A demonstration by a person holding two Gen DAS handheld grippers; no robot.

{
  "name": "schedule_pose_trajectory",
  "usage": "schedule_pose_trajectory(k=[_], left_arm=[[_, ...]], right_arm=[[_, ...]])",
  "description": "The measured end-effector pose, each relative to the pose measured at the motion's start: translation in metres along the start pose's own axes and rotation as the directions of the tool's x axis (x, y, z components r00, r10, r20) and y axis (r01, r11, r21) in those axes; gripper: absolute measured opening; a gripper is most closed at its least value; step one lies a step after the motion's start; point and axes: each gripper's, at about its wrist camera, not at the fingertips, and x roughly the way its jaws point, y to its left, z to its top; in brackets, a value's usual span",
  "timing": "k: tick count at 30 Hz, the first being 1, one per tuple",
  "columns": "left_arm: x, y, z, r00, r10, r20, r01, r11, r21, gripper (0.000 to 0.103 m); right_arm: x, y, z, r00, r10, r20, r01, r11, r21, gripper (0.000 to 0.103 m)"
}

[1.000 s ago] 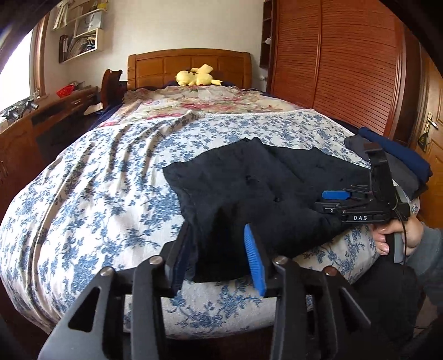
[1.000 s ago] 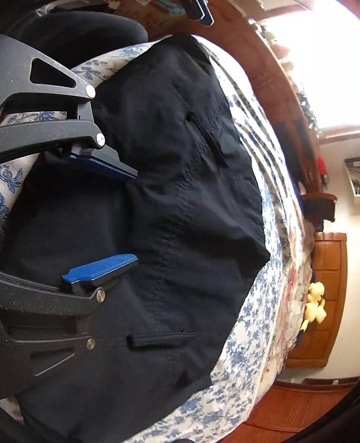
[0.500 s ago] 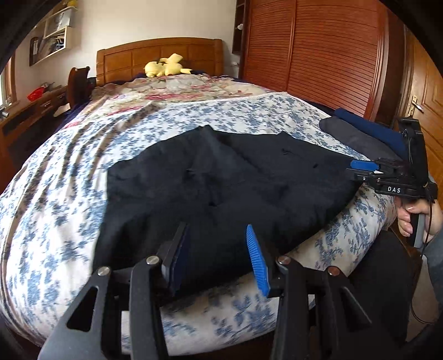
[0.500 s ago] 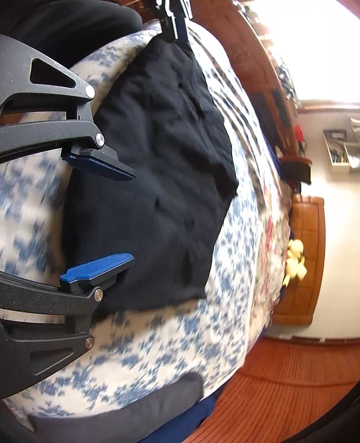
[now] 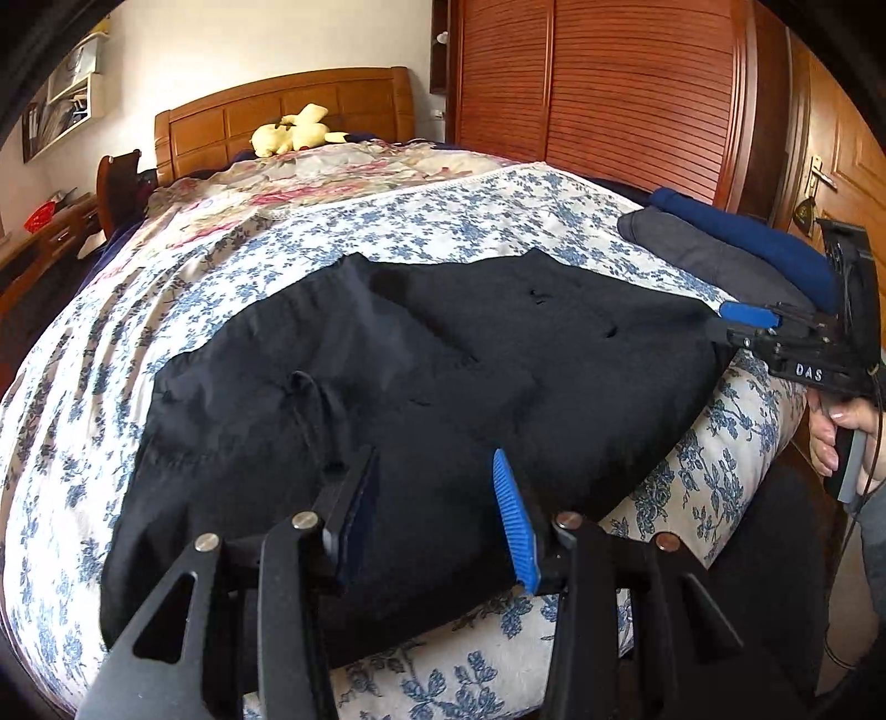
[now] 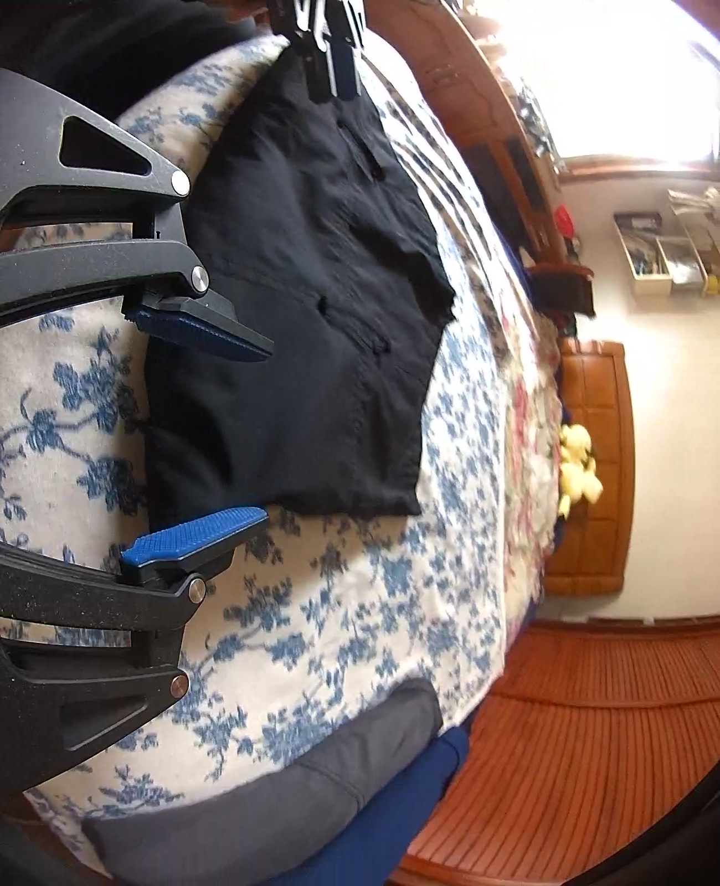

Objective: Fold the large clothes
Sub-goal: 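Move the left tool to the coat bundle edge, then grasp the coat bundle edge with the right tool and lift it over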

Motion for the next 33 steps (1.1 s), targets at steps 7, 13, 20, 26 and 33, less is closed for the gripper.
schedule_pose_trajectory(k=[7,13,20,26,33], left_arm=[[0.014,-0.009,-0.007,1.000,-0.010,-0.028,0.010,1.000,0.009,0.041],[0.023,-0.012,-0.009,0.999,-0.001,-0.053,0.001,1.000,0.013,0.042],[0.027,-0.013,-0.015,0.998,0.008,-0.056,-0.007,1.000,0.010,0.042],[0.028,-0.012,-0.019,0.999,0.002,-0.047,-0.002,1.000,0.004,0.043],[0.029,-0.010,-0.020,0.999,-0.003,-0.044,0.003,1.000,0.002,0.044]], right_arm=[[0.026,-0.019,-0.008,0.996,-0.001,-0.084,0.008,0.997,0.076,0.058],[0.041,-0.019,-0.018,0.993,-0.001,-0.115,0.009,0.997,0.071,0.065],[0.050,-0.018,-0.025,0.992,0.001,-0.127,0.008,0.997,0.072,0.070],[0.050,-0.017,-0.028,0.992,-0.002,-0.123,0.012,0.996,0.083,0.071],[0.050,-0.017,-0.029,0.991,0.043,-0.123,-0.030,0.994,0.101,0.053]])
